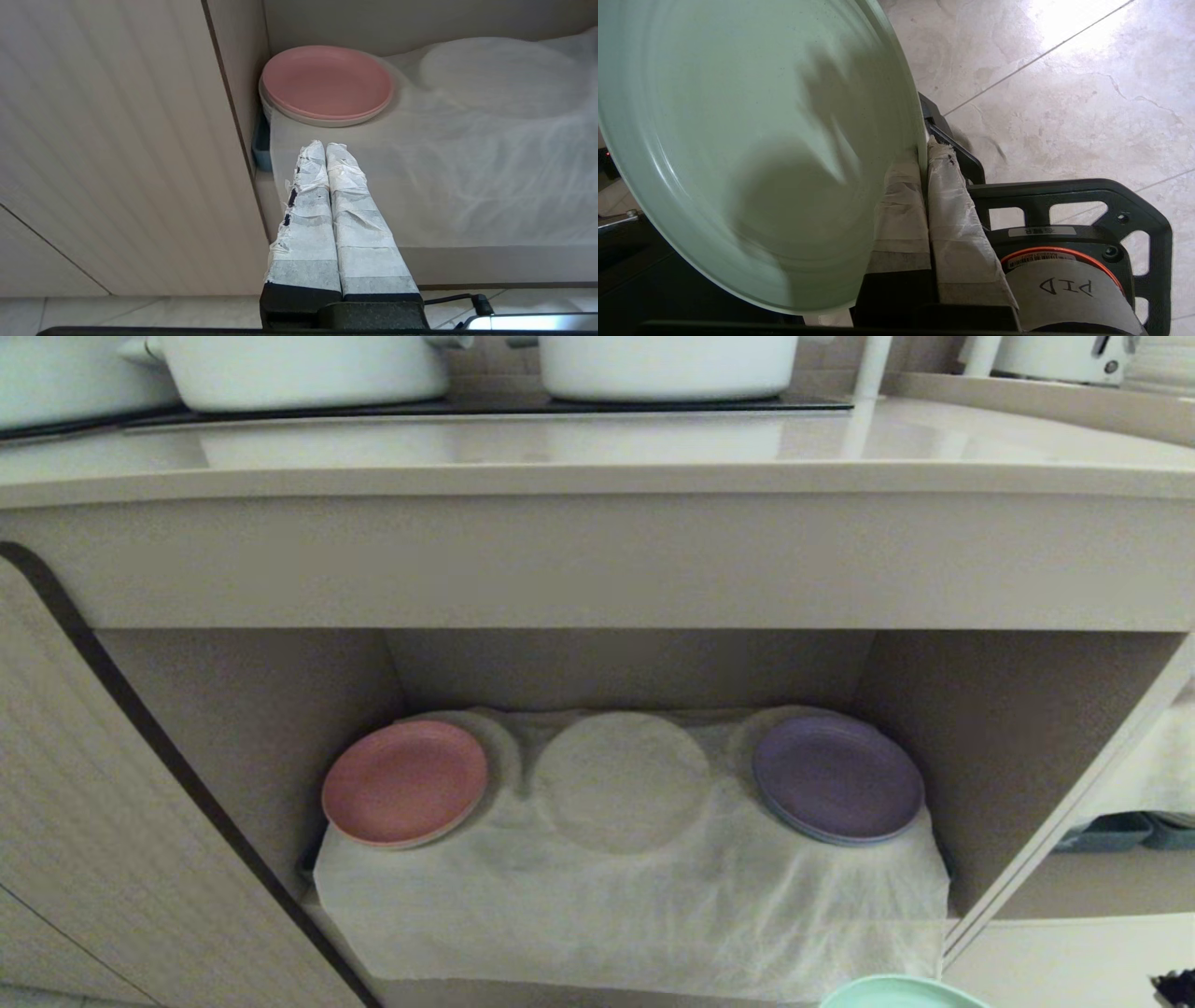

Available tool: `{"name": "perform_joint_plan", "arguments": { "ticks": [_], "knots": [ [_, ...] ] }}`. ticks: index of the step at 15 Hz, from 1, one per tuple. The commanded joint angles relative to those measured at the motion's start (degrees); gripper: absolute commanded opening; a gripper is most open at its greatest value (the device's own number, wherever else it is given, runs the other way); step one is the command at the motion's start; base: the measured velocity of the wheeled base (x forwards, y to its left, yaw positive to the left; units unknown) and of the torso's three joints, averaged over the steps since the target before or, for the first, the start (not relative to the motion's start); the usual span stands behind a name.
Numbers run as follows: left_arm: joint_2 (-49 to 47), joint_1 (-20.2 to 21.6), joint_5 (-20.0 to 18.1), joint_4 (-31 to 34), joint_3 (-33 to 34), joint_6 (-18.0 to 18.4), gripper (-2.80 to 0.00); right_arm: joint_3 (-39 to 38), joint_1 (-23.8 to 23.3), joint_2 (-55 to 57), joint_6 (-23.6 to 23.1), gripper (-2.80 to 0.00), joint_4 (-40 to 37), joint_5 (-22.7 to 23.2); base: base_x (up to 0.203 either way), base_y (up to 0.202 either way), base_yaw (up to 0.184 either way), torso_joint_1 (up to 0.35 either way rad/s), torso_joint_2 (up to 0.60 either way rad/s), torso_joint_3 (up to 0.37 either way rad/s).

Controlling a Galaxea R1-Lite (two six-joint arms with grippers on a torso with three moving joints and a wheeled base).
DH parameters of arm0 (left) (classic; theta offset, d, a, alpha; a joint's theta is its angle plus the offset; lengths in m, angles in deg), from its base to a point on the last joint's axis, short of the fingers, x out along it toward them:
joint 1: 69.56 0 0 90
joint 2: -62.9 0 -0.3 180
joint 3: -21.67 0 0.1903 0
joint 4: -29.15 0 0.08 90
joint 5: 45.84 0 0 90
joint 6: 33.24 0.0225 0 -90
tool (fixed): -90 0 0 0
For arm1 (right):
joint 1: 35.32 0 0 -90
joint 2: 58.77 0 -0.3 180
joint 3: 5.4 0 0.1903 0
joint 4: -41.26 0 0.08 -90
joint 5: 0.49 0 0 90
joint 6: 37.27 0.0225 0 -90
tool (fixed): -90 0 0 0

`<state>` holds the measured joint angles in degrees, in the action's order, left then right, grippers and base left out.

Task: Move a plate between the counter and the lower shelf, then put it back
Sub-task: Put the plate

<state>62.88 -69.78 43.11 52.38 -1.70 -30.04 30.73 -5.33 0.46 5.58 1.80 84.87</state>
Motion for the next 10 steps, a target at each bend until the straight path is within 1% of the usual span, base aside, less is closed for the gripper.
{"name": "perform_joint_plan", "arguments": {
  "ticks": [1, 2, 5, 6, 7, 10],
  "knots": [
    [0.0, 0.0, 0.0, 0.0, 0.0, 0.1, -2.8, 0.1, 0.3, 0.1, 0.2, -2.8, -0.1, 0.0, 0.0, 0.0, 0.0, 0.0, 0.0, 0.0],
    [0.0, 0.0, 0.0, 0.0, 0.0, 0.1, -2.8, 0.0, 0.5, 0.1, 0.2, -2.8, -0.1, 0.0, 0.001, 0.093, 0.006, 0.001, 0.0, 0.002],
    [0.0, 0.0, 0.0, 0.0, 0.0, 0.0, -2.8, 0.1, 0.9, 0.0, 0.2, -2.8, -0.1, -0.2, 0.0, 0.187, 0.003, 0.003, 0.0, 0.004],
    [0.0, 0.0, 0.0, 0.0, 0.0, 0.0, -2.8, 0.1, 0.9, 0.0, 0.1, -2.8, -0.1, -0.2, 0.0, 0.129, 0.001, 0.002, 0.0, 0.002],
    [0.0, 0.0, 0.0, 0.0, 0.0, 0.0, -2.8, 0.1, 0.9, 0.0, 0.1, -2.8, -0.1, -0.2, 0.0, 0.07, -0.001, -0.001, 0.0, 0.002],
    [0.0, 0.0, 0.0, 0.0, 0.0, 0.0, -2.8, 0.0, 0.9, 0.0, 0.1, -2.8, -0.1, -0.2, 0.013, 0.0, -0.006, 0.001, 0.0, 0.0]
  ]
}}
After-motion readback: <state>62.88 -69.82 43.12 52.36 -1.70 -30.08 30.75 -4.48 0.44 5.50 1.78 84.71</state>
